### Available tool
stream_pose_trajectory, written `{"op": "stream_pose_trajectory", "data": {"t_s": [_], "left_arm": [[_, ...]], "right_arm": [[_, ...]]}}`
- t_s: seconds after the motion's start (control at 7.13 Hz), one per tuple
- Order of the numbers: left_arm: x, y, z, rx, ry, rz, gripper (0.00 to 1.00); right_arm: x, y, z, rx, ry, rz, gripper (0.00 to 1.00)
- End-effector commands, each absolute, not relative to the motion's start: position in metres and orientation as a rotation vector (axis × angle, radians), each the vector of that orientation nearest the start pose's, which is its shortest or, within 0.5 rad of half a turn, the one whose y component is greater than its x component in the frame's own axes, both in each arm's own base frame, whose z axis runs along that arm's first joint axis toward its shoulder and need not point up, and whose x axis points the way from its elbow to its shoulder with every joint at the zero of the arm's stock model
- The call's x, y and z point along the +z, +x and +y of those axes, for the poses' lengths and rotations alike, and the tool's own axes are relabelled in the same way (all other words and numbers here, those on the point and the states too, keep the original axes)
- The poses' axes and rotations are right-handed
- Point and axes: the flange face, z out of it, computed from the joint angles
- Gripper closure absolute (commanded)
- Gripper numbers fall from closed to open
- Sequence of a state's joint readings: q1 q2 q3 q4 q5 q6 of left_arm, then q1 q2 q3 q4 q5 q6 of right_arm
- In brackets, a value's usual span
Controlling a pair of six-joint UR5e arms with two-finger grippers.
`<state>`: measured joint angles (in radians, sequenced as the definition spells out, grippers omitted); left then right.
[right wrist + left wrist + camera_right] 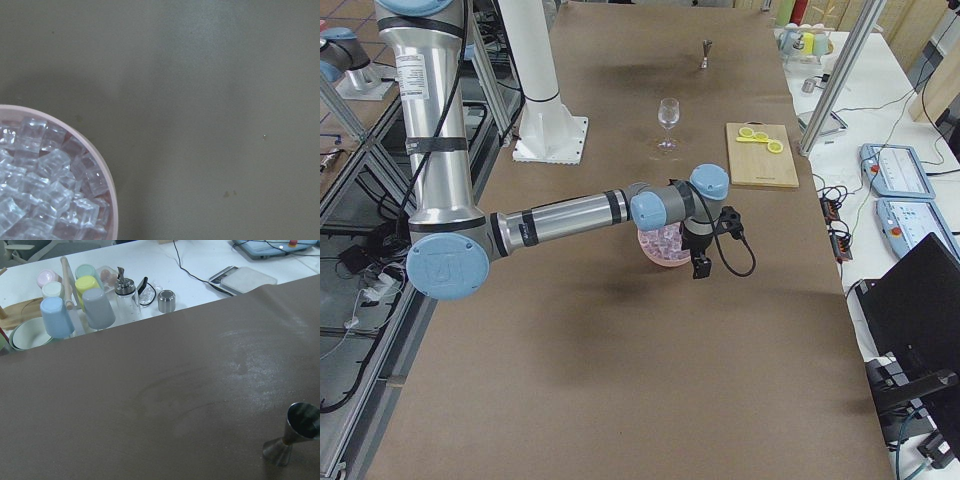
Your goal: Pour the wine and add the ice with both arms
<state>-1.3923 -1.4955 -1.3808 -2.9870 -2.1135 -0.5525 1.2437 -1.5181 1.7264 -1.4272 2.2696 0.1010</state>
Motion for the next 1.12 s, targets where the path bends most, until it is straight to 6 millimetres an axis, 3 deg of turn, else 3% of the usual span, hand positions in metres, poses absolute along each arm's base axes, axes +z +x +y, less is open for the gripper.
{"op": "stream_pose_trajectory", "data": {"t_s": [0.0,0.14,0.42,0.84,0.98], "left_arm": [[0.63,0.066,-0.473,0.026,0.907,0.841,0.02],[0.629,0.094,-0.476,0.055,0.904,0.84,0.02],[0.632,0.12,-0.49,0.077,0.891,0.85,0.02],[0.623,0.169,-0.486,0.107,0.931,0.857,0.02],[0.623,0.175,-0.484,0.109,0.924,0.866,0.02]], "right_arm": [[0.543,-0.111,-0.518,-0.361,0.205,-0.758,0.0],[0.543,-0.114,-0.518,-0.364,0.203,-0.757,0.0],[0.539,-0.114,-0.521,-0.367,0.211,-0.76,0.0],[0.538,-0.114,-0.521,-0.368,0.214,-0.759,0.0],[0.539,-0.114,-0.521,-0.367,0.213,-0.758,0.0]]}}
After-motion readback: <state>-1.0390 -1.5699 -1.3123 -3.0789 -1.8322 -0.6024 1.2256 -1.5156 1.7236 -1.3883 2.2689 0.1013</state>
